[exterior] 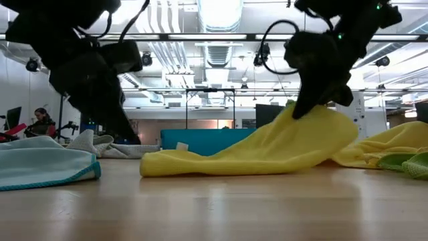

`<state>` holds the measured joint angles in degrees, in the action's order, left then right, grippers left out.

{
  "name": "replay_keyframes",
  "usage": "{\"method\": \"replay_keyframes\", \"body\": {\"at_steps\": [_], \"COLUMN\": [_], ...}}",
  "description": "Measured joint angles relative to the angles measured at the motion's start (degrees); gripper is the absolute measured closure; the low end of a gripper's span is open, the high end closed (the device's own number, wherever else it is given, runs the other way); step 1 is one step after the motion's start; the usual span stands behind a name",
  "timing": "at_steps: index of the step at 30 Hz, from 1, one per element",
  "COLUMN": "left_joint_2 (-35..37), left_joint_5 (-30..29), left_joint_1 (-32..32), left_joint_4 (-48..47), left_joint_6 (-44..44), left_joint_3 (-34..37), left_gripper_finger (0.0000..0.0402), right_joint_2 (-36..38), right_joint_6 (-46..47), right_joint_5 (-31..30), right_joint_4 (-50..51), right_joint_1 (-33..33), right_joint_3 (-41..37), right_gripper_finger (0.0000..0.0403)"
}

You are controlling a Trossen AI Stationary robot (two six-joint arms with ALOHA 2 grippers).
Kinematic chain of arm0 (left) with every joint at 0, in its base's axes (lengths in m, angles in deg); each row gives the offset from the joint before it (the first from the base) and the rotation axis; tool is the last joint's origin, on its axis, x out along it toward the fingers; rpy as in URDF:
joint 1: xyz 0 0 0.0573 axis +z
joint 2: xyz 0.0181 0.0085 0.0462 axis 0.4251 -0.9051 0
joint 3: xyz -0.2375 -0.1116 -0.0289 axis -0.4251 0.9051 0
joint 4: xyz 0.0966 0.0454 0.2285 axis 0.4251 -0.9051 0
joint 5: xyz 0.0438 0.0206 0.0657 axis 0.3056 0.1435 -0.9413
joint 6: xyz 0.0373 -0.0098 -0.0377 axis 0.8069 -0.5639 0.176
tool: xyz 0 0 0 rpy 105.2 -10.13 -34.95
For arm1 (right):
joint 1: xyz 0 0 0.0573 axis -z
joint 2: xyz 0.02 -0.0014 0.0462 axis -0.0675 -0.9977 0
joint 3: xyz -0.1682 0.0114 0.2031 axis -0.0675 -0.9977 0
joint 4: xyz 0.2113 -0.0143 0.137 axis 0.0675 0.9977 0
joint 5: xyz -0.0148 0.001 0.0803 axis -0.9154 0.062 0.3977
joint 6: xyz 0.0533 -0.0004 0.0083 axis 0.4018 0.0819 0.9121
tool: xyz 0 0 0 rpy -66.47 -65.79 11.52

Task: Fold microfiber towels
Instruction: Fold the left yellow microfiber cloth

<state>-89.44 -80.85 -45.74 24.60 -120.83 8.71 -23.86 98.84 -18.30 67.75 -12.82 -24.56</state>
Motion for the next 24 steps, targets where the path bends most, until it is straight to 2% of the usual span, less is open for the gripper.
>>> {"method": "replay_keyframes", "body": {"at_steps": [5, 12, 24], "left_joint_2": [-4.41, -8.71, -8.96], "left_joint_5": [-2.31, -2.84, -3.00], "left_joint_1": [-0.05, -0.04, -0.09], "left_joint_4": [3.25, 4.57, 4.86], "left_joint_6": [-0.01, -1.92, -2.54], "left_joint_3": [-0.05, -0.18, -0.20], "left_gripper_finger": [0.0402, 0.0402, 0.0402], "right_joint_2": [-2.71, -12.87, -30.49], "right_joint_6": [-1.01, -7.28, -13.83], "right_joint_5": [0.52, 5.40, 6.10], "right_joint_4": [-2.63, -12.55, -10.28], "right_joint_1": [-0.02, 0.00, 0.83], "right_joint_3": [1.74, 7.13, 23.72], "right_gripper_finger": [0.0394, 0.0394, 0.0394]}}
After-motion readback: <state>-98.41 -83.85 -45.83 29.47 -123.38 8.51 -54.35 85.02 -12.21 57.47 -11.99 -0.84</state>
